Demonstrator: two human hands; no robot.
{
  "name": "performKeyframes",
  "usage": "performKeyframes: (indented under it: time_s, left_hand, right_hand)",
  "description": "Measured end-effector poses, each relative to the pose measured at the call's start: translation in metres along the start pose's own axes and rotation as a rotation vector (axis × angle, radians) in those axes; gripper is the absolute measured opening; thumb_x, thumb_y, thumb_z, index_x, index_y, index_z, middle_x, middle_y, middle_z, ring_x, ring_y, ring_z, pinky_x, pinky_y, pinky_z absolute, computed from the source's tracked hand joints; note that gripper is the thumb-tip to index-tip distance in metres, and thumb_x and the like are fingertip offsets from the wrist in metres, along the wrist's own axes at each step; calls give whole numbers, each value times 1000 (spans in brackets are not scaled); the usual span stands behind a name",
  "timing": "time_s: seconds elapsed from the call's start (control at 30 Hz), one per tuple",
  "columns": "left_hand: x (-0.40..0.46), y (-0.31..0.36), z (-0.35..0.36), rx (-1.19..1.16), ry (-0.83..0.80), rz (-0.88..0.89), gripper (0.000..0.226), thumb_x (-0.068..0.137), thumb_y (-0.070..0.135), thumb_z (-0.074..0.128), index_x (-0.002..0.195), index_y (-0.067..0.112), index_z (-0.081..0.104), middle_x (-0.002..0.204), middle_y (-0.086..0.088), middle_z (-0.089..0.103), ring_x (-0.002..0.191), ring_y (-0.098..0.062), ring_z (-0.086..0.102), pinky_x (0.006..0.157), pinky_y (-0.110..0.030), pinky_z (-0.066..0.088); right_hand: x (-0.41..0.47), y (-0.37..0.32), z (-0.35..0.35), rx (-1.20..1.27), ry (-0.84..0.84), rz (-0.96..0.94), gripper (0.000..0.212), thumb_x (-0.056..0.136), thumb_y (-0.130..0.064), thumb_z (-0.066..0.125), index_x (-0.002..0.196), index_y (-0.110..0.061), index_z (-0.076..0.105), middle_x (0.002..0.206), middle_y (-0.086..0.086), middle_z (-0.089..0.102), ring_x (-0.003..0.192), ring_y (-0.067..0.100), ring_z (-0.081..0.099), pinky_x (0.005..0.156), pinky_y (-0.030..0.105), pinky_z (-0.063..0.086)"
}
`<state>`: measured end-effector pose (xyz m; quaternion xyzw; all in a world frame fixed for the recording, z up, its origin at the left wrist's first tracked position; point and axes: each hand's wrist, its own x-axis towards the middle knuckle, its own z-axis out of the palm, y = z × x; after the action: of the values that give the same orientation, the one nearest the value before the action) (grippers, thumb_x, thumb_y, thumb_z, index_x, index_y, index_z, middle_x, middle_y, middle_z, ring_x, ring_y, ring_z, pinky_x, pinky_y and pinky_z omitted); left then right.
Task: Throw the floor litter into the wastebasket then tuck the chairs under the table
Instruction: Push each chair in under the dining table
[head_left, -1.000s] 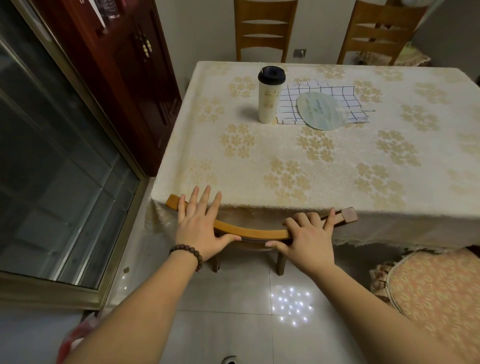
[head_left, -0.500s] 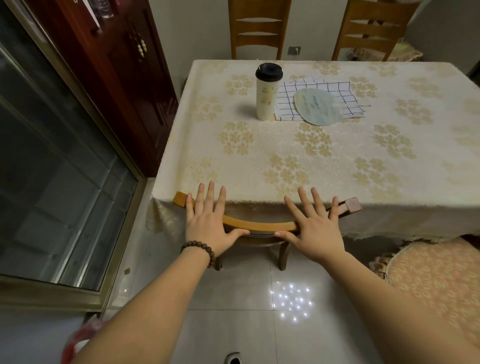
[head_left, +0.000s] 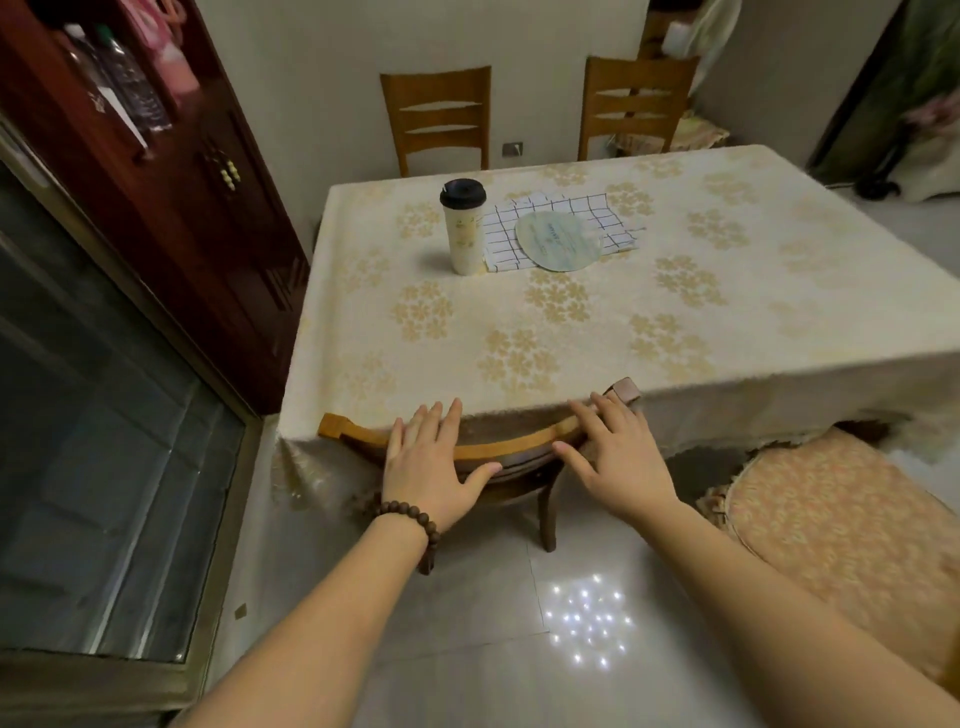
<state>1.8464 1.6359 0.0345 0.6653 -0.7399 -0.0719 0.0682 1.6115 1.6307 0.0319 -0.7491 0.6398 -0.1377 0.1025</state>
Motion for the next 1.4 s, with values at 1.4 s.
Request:
performKeyframes:
  time_s: [1.4]
  left_hand:
    - [-408,713,173,-194,-166,685,70,87,65,39,141,21,37,140,-1,45,132,-19,37,111,-39,23]
  right_hand:
    - [-707,451,-170,159,269,965,50,93,-39,50,137,-18,42,148,8,33,136,25,28,111,40,27]
